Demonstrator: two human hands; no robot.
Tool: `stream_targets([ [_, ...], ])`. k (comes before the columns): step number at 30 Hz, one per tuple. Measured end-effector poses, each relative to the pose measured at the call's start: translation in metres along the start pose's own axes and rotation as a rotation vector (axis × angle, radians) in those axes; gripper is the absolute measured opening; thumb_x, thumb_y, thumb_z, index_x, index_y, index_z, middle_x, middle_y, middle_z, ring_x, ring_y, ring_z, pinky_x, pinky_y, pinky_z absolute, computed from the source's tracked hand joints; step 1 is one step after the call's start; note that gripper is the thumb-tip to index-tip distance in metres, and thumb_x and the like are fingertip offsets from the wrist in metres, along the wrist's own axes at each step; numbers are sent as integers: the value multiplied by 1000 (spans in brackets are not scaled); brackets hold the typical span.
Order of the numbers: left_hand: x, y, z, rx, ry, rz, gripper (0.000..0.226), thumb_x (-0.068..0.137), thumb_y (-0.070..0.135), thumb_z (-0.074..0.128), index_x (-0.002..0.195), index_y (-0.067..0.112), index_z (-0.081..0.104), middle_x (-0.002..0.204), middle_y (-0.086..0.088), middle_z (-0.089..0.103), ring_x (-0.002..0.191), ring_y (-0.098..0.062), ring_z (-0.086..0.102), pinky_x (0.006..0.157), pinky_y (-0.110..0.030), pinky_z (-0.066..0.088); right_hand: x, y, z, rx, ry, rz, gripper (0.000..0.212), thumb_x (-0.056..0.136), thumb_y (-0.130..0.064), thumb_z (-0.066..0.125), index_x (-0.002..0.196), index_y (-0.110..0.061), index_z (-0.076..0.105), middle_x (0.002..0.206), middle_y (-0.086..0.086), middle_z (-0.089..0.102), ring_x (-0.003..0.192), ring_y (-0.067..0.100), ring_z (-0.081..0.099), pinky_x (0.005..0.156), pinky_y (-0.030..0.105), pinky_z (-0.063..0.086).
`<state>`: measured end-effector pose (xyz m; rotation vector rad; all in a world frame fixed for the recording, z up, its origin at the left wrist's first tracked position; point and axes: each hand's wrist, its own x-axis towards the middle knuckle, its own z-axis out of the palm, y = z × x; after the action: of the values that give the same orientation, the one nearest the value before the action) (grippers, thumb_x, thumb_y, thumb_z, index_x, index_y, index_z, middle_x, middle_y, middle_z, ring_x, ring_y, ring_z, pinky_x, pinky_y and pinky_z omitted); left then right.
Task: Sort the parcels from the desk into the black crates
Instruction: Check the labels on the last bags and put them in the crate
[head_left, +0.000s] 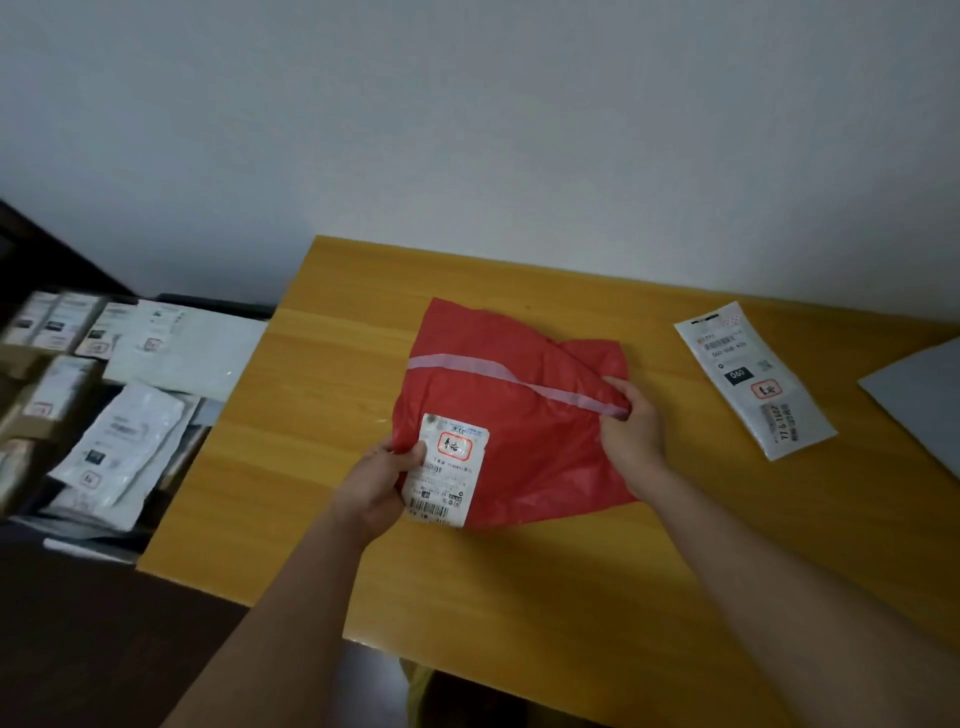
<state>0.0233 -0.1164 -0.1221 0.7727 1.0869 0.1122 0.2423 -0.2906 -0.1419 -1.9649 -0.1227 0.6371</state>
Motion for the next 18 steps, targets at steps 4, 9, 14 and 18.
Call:
stream_targets([
  [4,-13,15,-28,-27,-21,45,26,98,-2,48,119,5,61,115,-18,70,99,-27,71,70,-39,60,-11,-22,26,-70,-9,-50,52,89,3,40,127,-26,61,128,0,59,111,20,60,86,27,52],
  [9,-28,39,-83,-54,-20,95,28,98,-2,47,122,3,60,115,-19,69,95,-26,72,69,-39,61,-30,-48,70,-158,-68,-57,51,87,-17,57,134,-36,54,141,4,46,122,21,51,104,39,46],
  [14,-57,65,-170,-44,-13,143,31,98,-2,48,126,6,58,117,-19,69,102,-29,70,76,-43,58,-86,-78,143,100,-205,16,52,93,-6,57,138,-29,50,127,-3,60,109,18,61,93,38,52],
  [18,-86,87,-257,-31,61,185,47,93,-12,46,131,14,55,117,-17,69,107,-35,66,80,-49,55,-126,-102,222,135,-193,9,34,95,0,50,115,-26,61,103,0,69,91,18,68,79,35,58],
])
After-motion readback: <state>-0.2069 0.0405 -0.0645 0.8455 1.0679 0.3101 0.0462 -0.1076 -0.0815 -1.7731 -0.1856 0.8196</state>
